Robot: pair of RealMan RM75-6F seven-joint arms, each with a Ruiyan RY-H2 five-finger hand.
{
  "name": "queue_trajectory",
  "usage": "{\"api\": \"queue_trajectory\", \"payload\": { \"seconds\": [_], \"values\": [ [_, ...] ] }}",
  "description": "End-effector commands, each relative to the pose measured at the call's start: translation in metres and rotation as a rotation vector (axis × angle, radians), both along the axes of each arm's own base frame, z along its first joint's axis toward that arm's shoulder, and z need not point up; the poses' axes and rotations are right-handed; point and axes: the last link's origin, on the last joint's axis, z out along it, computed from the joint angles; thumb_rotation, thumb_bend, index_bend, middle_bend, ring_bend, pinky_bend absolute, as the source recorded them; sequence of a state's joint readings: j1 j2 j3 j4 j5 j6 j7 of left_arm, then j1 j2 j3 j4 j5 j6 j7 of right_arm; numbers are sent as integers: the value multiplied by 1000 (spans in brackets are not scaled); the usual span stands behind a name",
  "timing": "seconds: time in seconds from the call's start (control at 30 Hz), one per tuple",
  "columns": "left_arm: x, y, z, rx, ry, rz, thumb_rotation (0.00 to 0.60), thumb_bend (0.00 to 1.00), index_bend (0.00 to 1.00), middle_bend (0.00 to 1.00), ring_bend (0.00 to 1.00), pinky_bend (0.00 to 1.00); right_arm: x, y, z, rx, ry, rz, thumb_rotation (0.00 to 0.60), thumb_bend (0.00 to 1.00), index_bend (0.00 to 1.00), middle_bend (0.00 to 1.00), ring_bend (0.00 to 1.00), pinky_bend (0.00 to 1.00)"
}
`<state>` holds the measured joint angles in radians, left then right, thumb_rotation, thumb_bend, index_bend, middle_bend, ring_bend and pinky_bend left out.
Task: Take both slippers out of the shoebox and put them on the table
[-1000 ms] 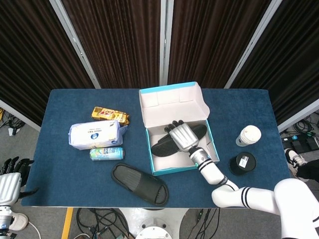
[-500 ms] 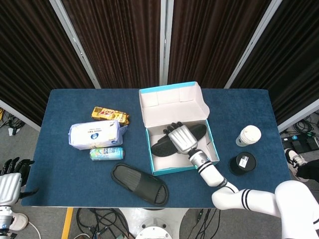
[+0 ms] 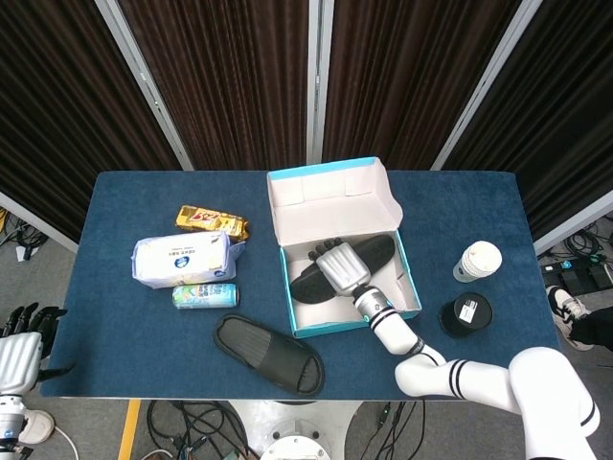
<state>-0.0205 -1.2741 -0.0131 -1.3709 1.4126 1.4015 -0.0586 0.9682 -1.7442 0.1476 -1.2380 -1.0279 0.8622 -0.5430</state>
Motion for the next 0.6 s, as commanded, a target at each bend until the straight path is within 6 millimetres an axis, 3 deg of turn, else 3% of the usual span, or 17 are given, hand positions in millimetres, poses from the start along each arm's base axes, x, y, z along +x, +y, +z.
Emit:
{"api": "queue_trajectory", "payload": {
  "seconds": [0.03, 0.17, 0.43, 0.6],
  "values": [
    [-1, -1, 0, 0, -2, 4, 600, 0, 223, 155, 51, 42, 3, 1, -5, 14, 5, 6, 600, 21, 293, 295, 239, 281],
    [-3, -2, -1, -1, -5, 10, 600, 0, 223, 155, 51, 42, -1, 8, -3, 19, 19, 29, 600, 21, 303, 333, 282, 281],
    [-3, 0, -4, -6, -11, 4, 600, 0, 223, 156, 52, 42, -9, 24, 16, 1, 19, 61, 600, 20, 415, 429, 371, 284],
    [-2, 1, -4, -6, -15, -6, 600, 0, 223, 156, 51, 42, -11, 23, 9, -9, 50, 77, 600, 39, 458, 442, 380, 305]
  ]
}}
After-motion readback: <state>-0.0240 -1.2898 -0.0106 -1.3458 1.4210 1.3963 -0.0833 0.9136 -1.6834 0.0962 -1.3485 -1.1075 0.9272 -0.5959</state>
